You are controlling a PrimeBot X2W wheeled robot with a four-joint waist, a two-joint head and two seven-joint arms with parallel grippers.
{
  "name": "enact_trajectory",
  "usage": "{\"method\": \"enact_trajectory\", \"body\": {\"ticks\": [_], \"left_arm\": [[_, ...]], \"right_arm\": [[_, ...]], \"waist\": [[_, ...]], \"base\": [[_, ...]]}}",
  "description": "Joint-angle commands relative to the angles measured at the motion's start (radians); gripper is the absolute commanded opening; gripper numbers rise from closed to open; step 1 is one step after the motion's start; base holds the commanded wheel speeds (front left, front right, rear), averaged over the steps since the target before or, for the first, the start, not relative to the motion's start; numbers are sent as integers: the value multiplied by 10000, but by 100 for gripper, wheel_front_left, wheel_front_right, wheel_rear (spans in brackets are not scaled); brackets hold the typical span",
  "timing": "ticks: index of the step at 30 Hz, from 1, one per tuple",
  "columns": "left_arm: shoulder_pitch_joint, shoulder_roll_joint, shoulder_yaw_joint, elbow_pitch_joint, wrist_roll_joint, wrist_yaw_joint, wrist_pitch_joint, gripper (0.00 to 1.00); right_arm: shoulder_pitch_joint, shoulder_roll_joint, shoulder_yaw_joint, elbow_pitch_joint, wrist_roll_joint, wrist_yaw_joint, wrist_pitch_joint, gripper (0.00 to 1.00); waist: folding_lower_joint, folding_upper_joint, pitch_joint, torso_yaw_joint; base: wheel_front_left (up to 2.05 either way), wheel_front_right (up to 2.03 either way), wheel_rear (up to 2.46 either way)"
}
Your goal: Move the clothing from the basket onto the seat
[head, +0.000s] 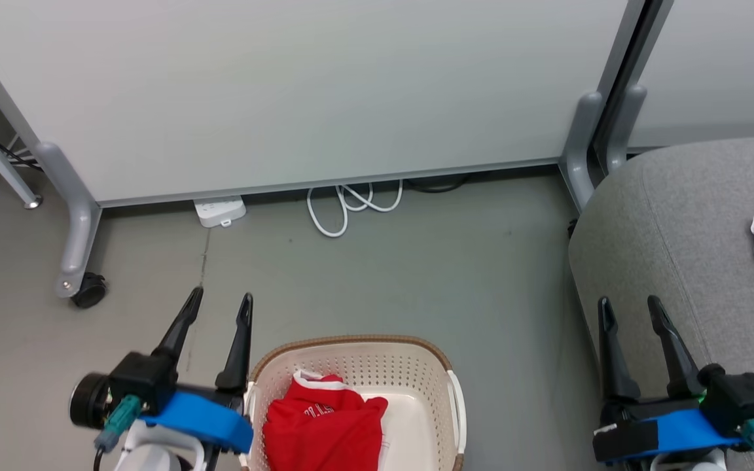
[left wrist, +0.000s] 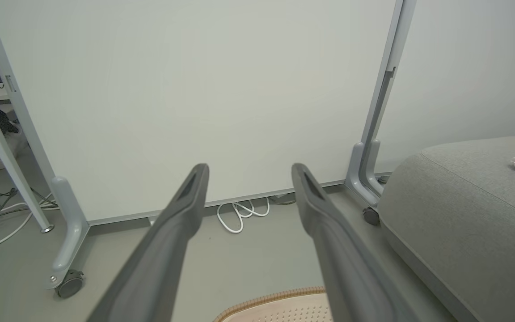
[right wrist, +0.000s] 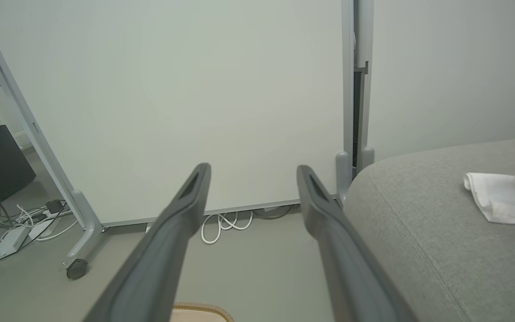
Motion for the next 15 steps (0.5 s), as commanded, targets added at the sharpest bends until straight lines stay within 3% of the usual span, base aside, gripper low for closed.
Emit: {"method": "enact_trajectory", "body": {"ticks": [1, 15], "left_arm": [[-411, 153, -147, 190, 21, -40, -32, 100], [-3177, 1227, -2716, 2615, -748, -38, -30, 100]], "right_arm": [[-245, 35, 29, -82, -53, -7, 2, 100], [-2113, 31, 185, -448, -202, -7, 2, 100]], "waist": [[0, -1, 207, -138], [0, -1, 2441, -1269]], "base": [[0, 0, 0], [0, 0, 0]]}}
